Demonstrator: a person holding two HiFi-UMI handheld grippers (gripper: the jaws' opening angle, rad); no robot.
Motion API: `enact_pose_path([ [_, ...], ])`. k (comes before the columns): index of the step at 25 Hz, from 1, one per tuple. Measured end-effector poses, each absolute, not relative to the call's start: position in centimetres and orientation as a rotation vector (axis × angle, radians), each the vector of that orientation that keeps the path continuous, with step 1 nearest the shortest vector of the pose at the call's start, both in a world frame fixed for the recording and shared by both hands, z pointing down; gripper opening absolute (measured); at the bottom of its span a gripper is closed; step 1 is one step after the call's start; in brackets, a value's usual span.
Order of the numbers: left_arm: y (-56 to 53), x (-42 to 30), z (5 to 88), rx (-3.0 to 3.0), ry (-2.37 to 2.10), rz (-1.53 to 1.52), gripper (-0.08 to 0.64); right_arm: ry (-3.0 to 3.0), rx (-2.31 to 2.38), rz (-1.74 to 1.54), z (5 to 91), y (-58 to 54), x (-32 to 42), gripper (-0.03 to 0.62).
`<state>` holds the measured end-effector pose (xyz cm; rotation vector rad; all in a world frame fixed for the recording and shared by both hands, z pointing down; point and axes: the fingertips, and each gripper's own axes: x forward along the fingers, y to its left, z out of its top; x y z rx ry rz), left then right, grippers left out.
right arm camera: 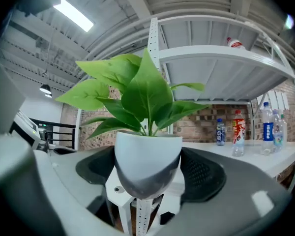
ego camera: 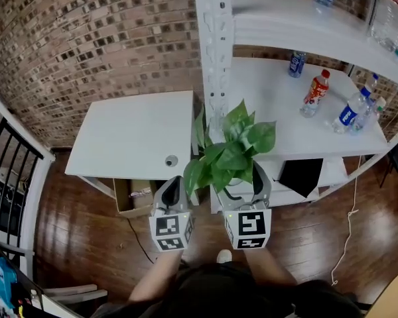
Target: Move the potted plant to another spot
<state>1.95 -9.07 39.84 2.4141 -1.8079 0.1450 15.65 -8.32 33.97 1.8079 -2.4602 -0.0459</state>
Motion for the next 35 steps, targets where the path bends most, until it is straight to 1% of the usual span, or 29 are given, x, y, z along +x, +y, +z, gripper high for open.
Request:
enact_pose_path([
  [10,-10.7,-8.7,40.4,2.362,-1.887,0.146,0.015,-2.530,1.684,-0.030,34.7,-10.1,3.8,0.419],
  [20,-14.6,-19.1,41.9,2.426,-1.863,0.021,0.017,-2.489,1.732,-0.004,39.9,-15.4,-7.1,0.417],
  [28,-19.7,-25.8,46.5,2.485,-1.816,0.008,0.017,-2.369,1.781,0.044,48.5,-21.3,-12.6,0.417],
  [35,-22.8,-27.4,50.1,2.499,-1.801,-0.054,0.017,-2.357,1.761,0.004,55.0,-24.6,-14.5,0.417],
])
